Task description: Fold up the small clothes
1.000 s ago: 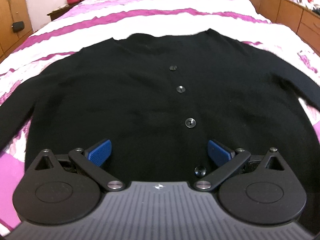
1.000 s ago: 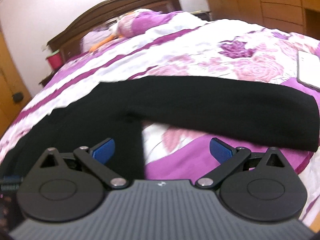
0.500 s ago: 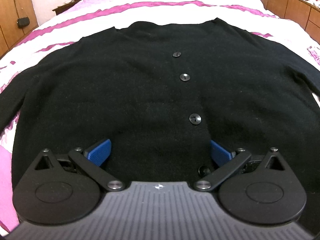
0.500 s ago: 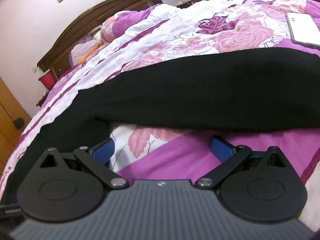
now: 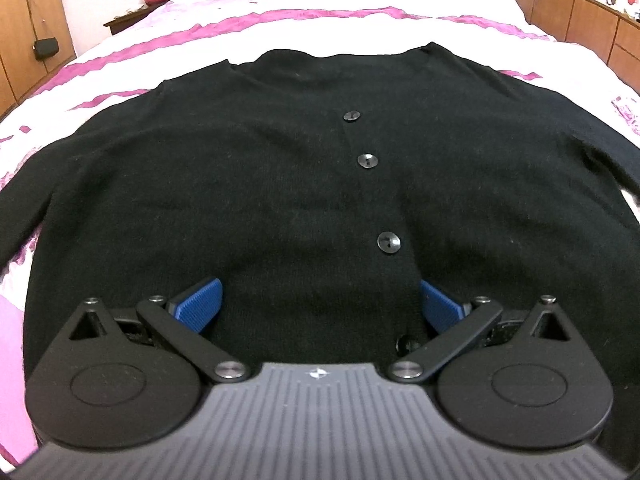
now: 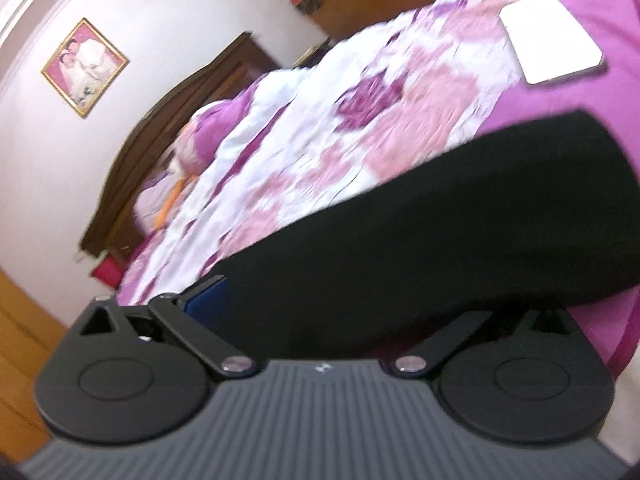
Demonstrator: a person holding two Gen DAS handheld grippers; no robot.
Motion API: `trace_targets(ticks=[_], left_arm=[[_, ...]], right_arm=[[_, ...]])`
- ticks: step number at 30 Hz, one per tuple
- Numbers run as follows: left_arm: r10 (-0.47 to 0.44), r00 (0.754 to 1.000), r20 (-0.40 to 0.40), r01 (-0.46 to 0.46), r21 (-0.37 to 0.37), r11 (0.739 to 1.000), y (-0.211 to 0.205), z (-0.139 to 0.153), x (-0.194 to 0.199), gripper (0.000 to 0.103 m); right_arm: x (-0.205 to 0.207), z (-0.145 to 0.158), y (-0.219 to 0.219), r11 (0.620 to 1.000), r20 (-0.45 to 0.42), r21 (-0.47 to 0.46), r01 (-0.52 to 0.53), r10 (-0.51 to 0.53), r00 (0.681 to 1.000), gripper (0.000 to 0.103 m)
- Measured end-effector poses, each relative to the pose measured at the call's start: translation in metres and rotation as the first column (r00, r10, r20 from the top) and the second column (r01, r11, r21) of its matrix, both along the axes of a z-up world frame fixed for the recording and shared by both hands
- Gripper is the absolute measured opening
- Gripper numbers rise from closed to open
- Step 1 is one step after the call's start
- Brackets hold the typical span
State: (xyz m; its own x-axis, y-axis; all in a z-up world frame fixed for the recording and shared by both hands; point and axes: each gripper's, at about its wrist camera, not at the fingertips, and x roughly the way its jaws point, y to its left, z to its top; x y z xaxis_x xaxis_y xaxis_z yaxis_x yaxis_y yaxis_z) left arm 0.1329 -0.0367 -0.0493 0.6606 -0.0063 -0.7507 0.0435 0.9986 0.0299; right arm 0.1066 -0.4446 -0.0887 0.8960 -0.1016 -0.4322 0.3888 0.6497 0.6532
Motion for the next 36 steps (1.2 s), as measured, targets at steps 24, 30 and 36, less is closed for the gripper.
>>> trace_targets(ticks=[24,30,36], left_arm=[[0.026,0.99,0.138,-0.032,0.042,0.999,0.043,0.052,-0.029,0.103],[0.084,0.983,0.163,-0.086,0.002,0.996,0.073,0.06,-0.032,0.103],[0.134,0.976,0.173,-0.132,-0.02,0.991,0.098,0.057,-0.034,0.103]], right_arm=[[0.043,0.097,0.067,0.904,0.08,-0.349,-0.249,0.293,0.953,0.007],[0.067,0.12,0.128,0.836,0.088,-0.425,-0.346,0.419,0.904,0.007],[0.098,0.1,0.193,0.757,0.001,-0.44,-0.483,0.538,0.843,0.007]])
